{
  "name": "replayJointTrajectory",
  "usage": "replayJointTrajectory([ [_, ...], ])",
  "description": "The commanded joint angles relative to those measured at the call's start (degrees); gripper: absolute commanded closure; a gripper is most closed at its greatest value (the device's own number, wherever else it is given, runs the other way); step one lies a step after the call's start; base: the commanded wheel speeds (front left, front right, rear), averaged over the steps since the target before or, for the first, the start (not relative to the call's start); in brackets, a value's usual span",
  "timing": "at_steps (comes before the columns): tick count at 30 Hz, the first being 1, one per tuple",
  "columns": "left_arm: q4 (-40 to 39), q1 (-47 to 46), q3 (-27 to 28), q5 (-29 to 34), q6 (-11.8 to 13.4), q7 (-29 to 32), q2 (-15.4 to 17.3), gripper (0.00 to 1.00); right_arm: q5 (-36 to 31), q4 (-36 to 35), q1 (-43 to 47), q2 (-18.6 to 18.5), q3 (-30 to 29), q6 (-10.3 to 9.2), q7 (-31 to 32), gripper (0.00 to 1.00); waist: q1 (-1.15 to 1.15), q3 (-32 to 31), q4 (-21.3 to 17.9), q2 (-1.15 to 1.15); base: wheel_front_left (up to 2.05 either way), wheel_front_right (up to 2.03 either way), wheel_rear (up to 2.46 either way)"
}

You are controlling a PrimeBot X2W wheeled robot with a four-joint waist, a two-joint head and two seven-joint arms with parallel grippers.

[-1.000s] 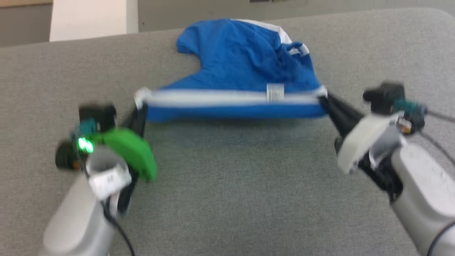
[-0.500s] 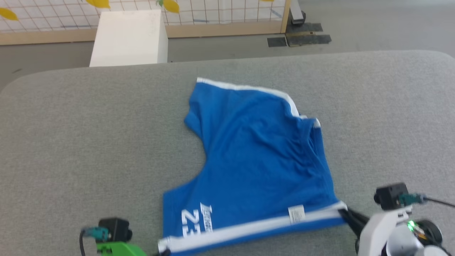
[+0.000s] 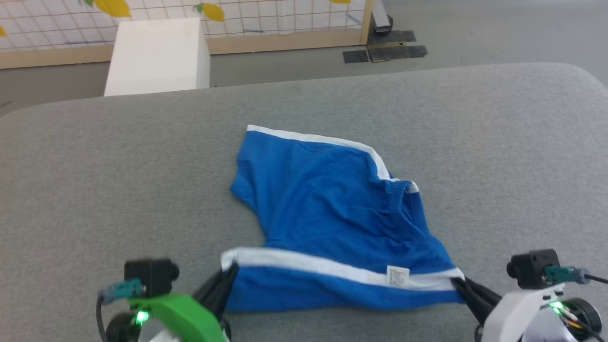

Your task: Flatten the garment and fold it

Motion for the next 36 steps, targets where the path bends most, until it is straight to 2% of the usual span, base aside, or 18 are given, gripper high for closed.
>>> replayJointTrajectory([
  [1, 1.2, -2.8, 0.0, 1.4, -0.9, -1.6, -0.9, 1.00, -0.1, -0.5, -2.0, 0.1, 0.7, -0.09, -1.2, 1.00, 0.01, 0.5, -1.1, 0.00, 0.00, 0.00, 0.00],
  [5, 6.1, -9.8, -0.4, 4.4, -2.5, -5.3, -2.5, 1.00, 0.1, -0.2, -6.2, -0.2, 3.1, -0.09, -3.5, 1.00, 0.01, 1.6, -2.6, 0.00, 0.00, 0.00, 0.00],
  [11, 14.2, -20.8, -0.1, 6.6, -4.6, -6.9, -3.5, 1.00, 0.9, 2.0, -14.6, -1.9, 7.0, -0.09, -6.6, 1.00, 0.01, 4.6, -4.7, 0.00, 0.00, 0.00, 0.00],
  [20, 28.1, -38.7, 0.6, 8.0, -7.4, -2.9, -2.3, 1.00, 1.9, 9.7, -27.1, -1.7, 10.5, -0.09, -9.0, 1.00, 0.01, 10.5, -8.0, 0.00, 0.00, 0.00, 0.00],
  [27, 38.5, -48.3, 0.4, 9.2, -6.4, 3.2, -1.0, 1.00, 2.9, 17.9, -34.9, 1.8, 12.6, -0.09, -9.7, 1.00, 0.01, 15.2, -10.7, 0.00, 0.00, 0.00, 0.00],
  [36, 47.8, -54.3, -2.1, 11.4, -4.5, 11.8, 0.3, 1.00, 2.6, 26.3, -40.7, 5.8, 14.3, -0.09, -8.1, 1.00, 0.01, 18.5, -12.5, 0.00, 0.00, 0.00, 0.00],
])
